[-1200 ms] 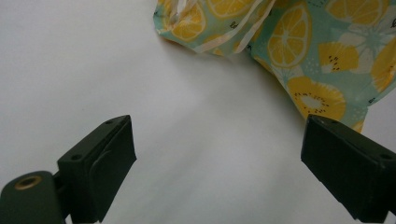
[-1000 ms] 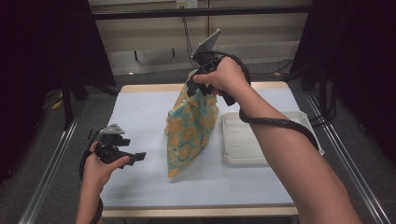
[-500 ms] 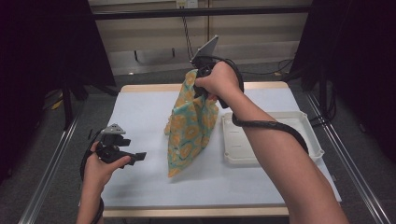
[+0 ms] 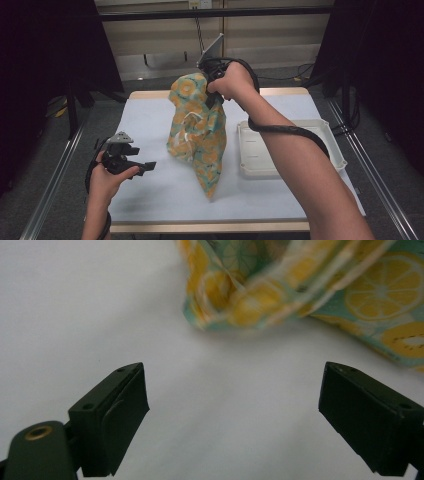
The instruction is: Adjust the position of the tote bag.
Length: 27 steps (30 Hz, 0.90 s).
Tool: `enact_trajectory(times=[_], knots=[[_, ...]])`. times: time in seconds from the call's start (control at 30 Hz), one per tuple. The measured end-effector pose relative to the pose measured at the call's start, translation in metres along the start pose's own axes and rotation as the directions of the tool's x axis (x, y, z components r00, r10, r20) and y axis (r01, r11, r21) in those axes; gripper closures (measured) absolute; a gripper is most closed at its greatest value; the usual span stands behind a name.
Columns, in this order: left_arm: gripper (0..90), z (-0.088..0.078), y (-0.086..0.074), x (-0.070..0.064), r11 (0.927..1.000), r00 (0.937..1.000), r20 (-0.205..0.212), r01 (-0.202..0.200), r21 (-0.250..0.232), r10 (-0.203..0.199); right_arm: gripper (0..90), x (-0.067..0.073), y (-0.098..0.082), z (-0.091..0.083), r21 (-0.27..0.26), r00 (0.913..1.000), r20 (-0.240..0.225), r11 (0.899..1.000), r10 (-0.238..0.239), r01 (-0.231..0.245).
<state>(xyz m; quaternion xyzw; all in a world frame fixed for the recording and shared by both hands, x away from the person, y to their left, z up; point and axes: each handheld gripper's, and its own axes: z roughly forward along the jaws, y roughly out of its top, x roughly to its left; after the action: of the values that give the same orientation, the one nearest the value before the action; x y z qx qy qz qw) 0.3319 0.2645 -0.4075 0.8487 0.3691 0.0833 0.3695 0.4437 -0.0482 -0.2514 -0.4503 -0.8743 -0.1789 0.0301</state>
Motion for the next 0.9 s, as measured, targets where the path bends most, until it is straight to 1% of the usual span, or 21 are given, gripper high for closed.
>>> enact_trajectory(times=[0.1, 0.13, 0.17, 0.2, 0.23, 0.3, 0.33, 0.37, 0.4, 0.47, 0.5, 0.53, 0.57, 0.67, 0.7, 0.73, 0.77, 0.8, 0.83, 0.87, 0.9], knots=[[12.3, 0.0, 0.0, 0.0, 1.0, 1.0, 0.0, 0.0, -0.003, 0.0, 90.0, 0.007, 0.003, -0.001, 0.016, 0.9893, -0.006, 0.989, -0.145, 0.146], [12.3, 0.0, 0.0, 0.0, 1.0, 1.0, 0.0, 0.0, -0.003, 0.0, 90.0, 0.007, 0.003, -0.001, 0.016, 0.9893, -0.006, 0.989, -0.145, 0.146], [12.5, 0.0, 0.0, 0.0, 1.0, 1.0, 0.001, 0.001, -0.004, -0.001, 90.0, 0.012, 0.005, -0.001, 0.034, 0.972, -0.002, 0.971, -0.235, 0.235], [12.5, 0.0, 0.001, -0.001, 1.0, 1.0, -0.002, -0.003, -0.006, 0.003, 90.0, 0.014, 0.006, -0.001, 0.038, 0.9571, -0.007, 0.956, -0.29, 0.29], [12.5, 0.0, 0.001, -0.001, 1.0, 1.0, 0.001, -0.003, -0.009, 0.003, 90.0, 0.016, 0.008, 0.0, 0.035, 0.949, -0.011, 0.948, -0.315, 0.315], [12.6, -0.001, 0.001, -0.001, 0.9999, 1.0, 0.001, -0.003, -0.011, 0.003, 90.0, 0.021, 0.01, 0.0, 0.044, 0.922, -0.024, 0.921, -0.386, 0.387], [12.7, -0.001, 0.001, -0.001, 0.9999, 1.0, 0.001, -0.007, -0.01, 0.007, 90.0, 0.023, 0.012, 0.001, 0.037, 0.8998, -0.023, 0.899, -0.436, 0.436], [12.8, -0.001, 0.001, -0.001, 0.9999, 1.0, 0.0, -0.003, -0.011, 0.003, 90.0, 0.025, 0.013, 0.001, 0.05, 0.886, -0.033, 0.885, -0.463, 0.464], [12.8, -0.001, 0.001, -0.001, 0.9999, 1.0, -0.006, -0.004, -0.01, 0.004, 90.0, 0.027, 0.014, 0.001, 0.051, 0.8623, -0.022, 0.861, -0.506, 0.506], [12.8, -0.001, 0.001, -0.001, 1.0, 1.0, -0.006, -0.004, -0.005, 0.004, 90.0, 0.03, 0.016, 0.002, 0.061, 0.8385, -0.037, 0.836, -0.544, 0.545], [12.8, -0.001, 0.001, -0.001, 1.0, 1.0, -0.006, -0.004, -0.005, 0.004, 90.0, 0.03, 0.016, 0.002, 0.061, 0.8385, -0.037, 0.836, -0.544, 0.545], [12.8, -0.001, 0.0, -0.001, 1.0, 1.0, -0.002, -0.006, -0.004, 0.006, 90.0, 0.031, 0.018, 0.002, 0.064, 0.8243, -0.034, 0.822, -0.565, 0.566], [12.8, -0.001, 0.0, -0.001, 1.0, 1.0, -0.001, -0.006, -0.004, 0.006, 90.0, 0.032, 0.018, 0.003, 0.056, 0.8073, -0.042, 0.805, -0.589, 0.59], [12.9, -0.002, 0.0, -0.001, 0.9999, 0.9999, -0.007, -0.008, -0.01, 0.008, 90.0, 0.037, 0.023, 0.004, 0.079, 0.7255, -0.031, 0.722, -0.687, 0.687], [12.9, -0.002, 0.0, -0.001, 0.9999, 0.9999, -0.009, -0.008, -0.007, 0.008, 90.0, 0.037, 0.023, 0.004, 0.079, 0.7255, -0.031, 0.722, -0.687, 0.687], [12.9, -0.002, -0.001, 0.0, 0.9999, 1.0, -0.009, -0.001, -0.011, 0.0, 90.0, 0.039, 0.025, 0.005, 0.087, 0.688, -0.047, 0.683, -0.724, 0.725], [13.1, -0.002, -0.001, 0.0, 0.9999, 1.0, -0.009, -0.001, -0.011, 0.0, 90.0, 0.04, 0.026, 0.005, 0.088, 0.6691, -0.052, 0.664, -0.741, 0.743], [13.1, -0.003, -0.002, 0.0, 1.0, 1.0, -0.01, 0.0, -0.004, 0.0, 90.0, 0.04, 0.026, 0.005, 0.088, 0.6691, -0.052, 0.664, -0.741, 0.743], [13.0, -0.003, -0.002, 0.0, 1.0, 0.9999, -0.011, 0.003, -0.007, -0.003, 90.0, 0.042, 0.026, 0.006, 0.078, 0.648, -0.062, 0.644, -0.759, 0.761], [13.2, -0.004, -0.003, 0.001, 1.0, 0.9999, -0.017, 0.001, -0.005, -0.001, 90.0, 0.044, 0.028, 0.006, 0.069, 0.6105, -0.07, 0.607, -0.789, 0.792], [13.2, -0.004, -0.003, 0.001, 1.0, 0.9999, -0.017, 0.001, -0.005, -0.001, 90.0, 0.044, 0.028, 0.006, 0.069, 0.6105, -0.07, 0.607, -0.789, 0.792]])
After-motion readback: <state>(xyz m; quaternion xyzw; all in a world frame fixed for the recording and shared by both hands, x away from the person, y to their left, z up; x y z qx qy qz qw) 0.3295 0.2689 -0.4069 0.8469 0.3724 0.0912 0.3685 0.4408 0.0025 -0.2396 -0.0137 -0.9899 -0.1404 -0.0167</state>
